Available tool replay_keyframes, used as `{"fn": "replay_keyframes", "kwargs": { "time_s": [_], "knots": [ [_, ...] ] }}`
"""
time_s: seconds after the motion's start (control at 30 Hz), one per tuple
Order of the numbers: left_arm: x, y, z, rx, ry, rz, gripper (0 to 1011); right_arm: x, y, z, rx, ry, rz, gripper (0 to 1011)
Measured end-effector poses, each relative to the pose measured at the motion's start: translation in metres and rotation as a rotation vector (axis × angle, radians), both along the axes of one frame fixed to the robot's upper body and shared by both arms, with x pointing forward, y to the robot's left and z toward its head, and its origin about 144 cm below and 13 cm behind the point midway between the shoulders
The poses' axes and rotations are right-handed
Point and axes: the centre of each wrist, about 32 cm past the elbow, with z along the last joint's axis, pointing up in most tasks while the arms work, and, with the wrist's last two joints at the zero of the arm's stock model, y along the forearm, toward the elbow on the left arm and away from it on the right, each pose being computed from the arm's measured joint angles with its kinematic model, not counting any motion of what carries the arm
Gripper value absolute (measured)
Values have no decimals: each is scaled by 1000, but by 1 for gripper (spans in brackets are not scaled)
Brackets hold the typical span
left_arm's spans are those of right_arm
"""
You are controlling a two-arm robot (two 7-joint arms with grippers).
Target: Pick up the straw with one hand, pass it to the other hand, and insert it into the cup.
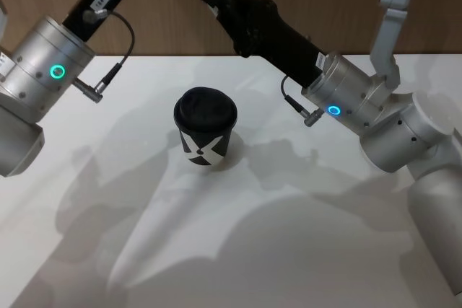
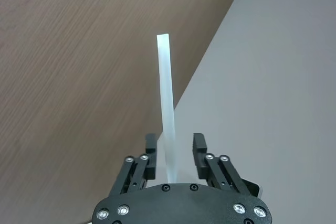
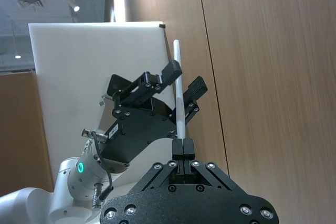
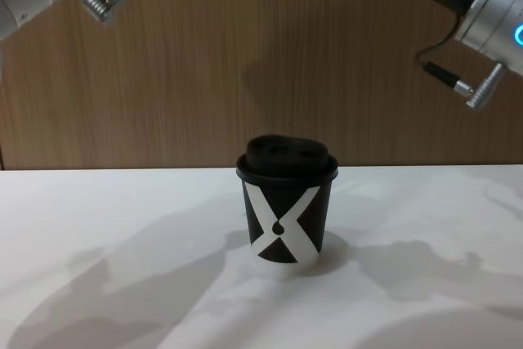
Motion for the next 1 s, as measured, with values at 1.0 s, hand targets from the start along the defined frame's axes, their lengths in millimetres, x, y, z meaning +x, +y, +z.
{"fn": "replay_keyframes", "kwargs": {
  "time_s": [1.0],
  "knots": [
    [2, 1, 3, 3, -10, 15, 19, 0, 0, 0, 0, 0, 0, 281]
  ]
}}
